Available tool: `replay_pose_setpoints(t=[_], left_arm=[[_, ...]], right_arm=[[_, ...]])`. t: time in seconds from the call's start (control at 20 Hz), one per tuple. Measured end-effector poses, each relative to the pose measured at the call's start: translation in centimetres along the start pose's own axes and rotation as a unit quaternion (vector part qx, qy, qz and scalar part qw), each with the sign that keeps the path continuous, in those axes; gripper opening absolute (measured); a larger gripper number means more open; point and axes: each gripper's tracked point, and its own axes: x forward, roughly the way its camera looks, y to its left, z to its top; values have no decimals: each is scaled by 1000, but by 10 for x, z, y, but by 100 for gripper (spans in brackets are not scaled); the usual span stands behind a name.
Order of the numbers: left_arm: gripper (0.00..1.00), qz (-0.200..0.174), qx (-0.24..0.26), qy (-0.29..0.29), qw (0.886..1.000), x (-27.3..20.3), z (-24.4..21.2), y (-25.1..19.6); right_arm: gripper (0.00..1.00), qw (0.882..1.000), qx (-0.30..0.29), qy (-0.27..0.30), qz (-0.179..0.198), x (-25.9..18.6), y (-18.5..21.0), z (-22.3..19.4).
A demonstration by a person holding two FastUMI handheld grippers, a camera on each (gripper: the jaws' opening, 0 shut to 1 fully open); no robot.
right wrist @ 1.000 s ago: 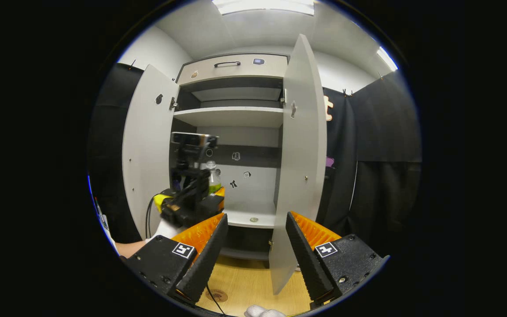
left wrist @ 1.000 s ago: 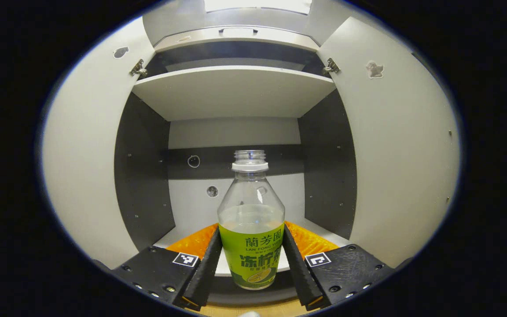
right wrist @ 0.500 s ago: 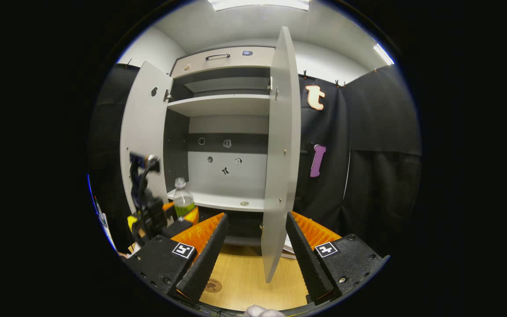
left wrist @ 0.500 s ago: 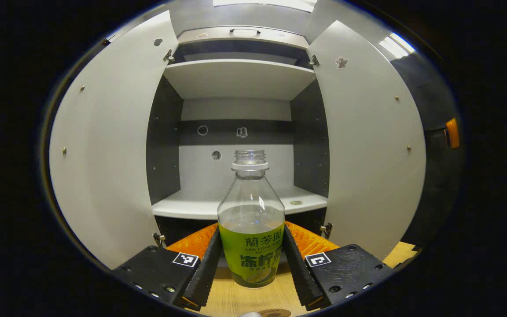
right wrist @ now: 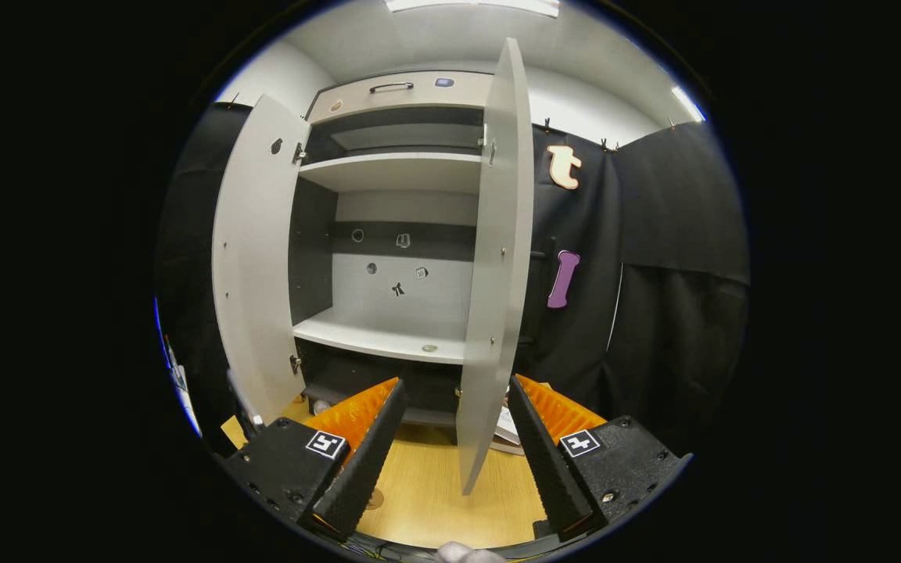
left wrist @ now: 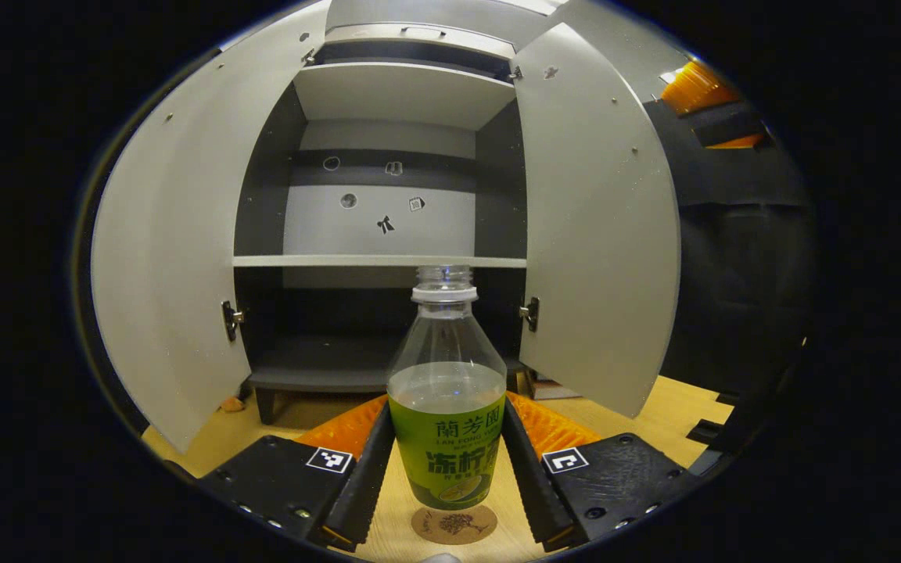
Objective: Grasp the bottle in the cabinet with the left hand and place it on the coaster, then close the right door with the right hand and the left door with the left hand.
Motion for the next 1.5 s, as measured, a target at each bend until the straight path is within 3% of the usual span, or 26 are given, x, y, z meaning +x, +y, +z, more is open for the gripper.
replay_pose_setpoints(t=[0.2, 0.45, 0.7, 0.75, 0.8, 0.85, 1.15, 1.25, 1.3, 1.5], left_arm=[[73, -35, -2, -2, 999, 1, -37, -19], [73, -37, 3, 19, 999, 3, -73, -16], [73, -38, 18, 7, 999, 6, -77, -9], [78, -41, 20, 9, 999, 6, -79, -10], [69, -42, 23, 8, 999, 3, -78, -11], [73, -43, 26, 9, 999, 2, -79, -12], [77, -39, 34, 18, 998, -7, -78, -10], [86, -37, 40, 13, 998, -8, -71, -9], [93, -37, 41, 11, 998, -10, -66, -8], [96, -20, 41, -19, 999, -13, -23, -4]], right_arm=[[82, 1000, -10, 10, 5, 2, 3, -6], [82, 1000, -13, 12, 6, 5, 4, -9], [82, 999, -21, 24, 13, 7, 11, -16], [82, 999, -22, 26, 15, 7, 13, -19], [82, 999, -23, 28, 17, 7, 14, -19], [82, 999, -23, 29, 18, 6, 16, -20], [82, 999, -23, 24, 21, 5, 21, -16], [82, 999, -23, 21, 19, 3, 21, -15], [82, 999, -23, 21, 19, 2, 21, -15], [82, 1000, -16, 16, 17, -2, 20, -13]])
